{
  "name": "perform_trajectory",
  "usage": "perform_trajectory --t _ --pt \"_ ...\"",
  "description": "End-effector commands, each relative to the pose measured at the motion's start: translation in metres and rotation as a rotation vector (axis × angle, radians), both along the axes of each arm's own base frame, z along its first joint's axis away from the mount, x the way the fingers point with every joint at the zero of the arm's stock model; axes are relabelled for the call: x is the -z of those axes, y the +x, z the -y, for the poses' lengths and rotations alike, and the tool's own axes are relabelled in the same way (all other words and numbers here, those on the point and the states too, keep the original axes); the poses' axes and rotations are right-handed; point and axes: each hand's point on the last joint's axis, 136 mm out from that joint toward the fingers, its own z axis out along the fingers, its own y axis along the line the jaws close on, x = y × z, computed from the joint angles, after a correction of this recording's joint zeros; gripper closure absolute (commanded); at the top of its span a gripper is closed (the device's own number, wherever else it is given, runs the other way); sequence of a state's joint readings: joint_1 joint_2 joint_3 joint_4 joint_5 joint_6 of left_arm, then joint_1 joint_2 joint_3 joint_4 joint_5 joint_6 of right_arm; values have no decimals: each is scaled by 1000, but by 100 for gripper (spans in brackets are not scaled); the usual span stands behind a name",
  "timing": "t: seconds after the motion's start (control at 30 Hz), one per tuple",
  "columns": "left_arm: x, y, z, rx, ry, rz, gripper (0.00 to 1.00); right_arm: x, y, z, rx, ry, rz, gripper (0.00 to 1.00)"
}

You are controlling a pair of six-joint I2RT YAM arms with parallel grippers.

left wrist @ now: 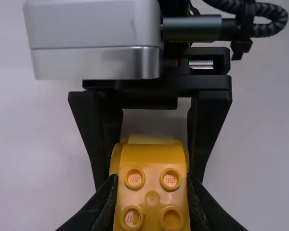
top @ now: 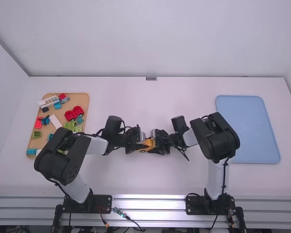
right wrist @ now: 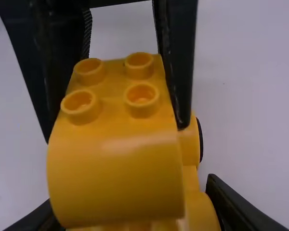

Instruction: Assemble lego blocks to make yellow taxi

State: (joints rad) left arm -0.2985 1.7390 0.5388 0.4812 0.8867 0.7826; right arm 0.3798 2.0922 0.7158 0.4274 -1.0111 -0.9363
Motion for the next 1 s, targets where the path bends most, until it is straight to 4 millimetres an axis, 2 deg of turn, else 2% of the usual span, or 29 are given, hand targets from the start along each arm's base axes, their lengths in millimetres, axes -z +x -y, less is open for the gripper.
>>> perform_trajectory --t 0.0,0.47,0.77,0.97 --pt "3 -2 4 24 -9 -12 98 18 -5 7 32 -76 -33 100" --pt "8 -5 5 37 -14 -38 98 18 -5 7 31 -75 -33 100" --pt "21 0 7 38 -6 -64 98 19 -6 7 31 -78 -39 100" --pt "28 -9 5 70 27 -86 98 19 -6 7 31 -78 -39 100"
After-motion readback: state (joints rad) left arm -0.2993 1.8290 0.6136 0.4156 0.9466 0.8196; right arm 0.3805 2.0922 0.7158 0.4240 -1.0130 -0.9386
